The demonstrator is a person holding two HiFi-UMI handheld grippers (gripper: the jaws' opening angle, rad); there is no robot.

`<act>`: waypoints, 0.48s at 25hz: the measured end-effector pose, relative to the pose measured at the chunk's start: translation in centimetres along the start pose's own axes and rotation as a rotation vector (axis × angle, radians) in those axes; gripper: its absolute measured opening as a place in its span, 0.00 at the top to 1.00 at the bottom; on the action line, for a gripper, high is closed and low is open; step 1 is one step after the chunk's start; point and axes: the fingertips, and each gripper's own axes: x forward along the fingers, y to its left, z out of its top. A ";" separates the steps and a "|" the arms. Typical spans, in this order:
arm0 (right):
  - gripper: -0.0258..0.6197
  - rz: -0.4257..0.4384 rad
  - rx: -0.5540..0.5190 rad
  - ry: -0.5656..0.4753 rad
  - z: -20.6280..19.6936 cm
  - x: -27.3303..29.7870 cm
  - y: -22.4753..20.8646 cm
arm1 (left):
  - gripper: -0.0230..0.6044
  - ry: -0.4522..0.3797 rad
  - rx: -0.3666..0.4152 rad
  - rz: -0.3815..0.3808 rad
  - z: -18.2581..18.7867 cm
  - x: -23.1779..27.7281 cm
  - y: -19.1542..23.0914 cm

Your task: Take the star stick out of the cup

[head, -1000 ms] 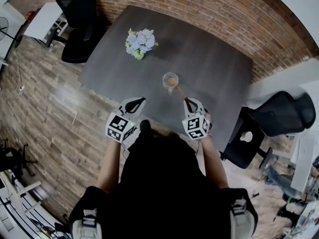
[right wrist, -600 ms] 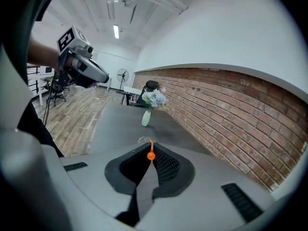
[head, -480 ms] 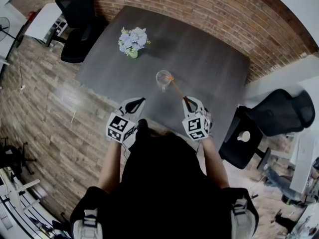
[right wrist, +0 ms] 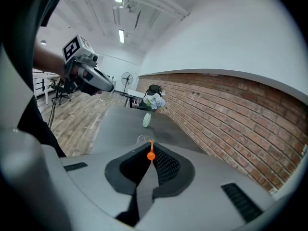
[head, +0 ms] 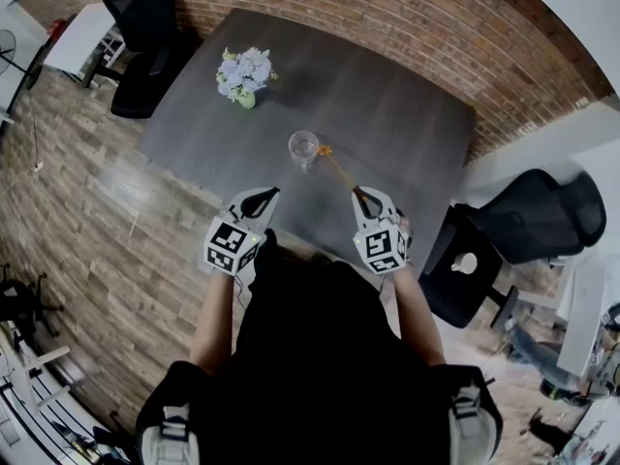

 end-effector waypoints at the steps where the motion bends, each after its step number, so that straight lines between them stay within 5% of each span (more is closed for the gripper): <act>1: 0.94 0.002 -0.002 -0.001 -0.2 -0.2 -0.1 | 0.96 -0.003 0.000 0.000 0.0 0.2 -0.3; 12: 0.94 0.016 0.015 -0.014 -1.2 -1.7 -0.2 | 0.96 0.005 0.012 -0.010 -0.2 1.1 -2.1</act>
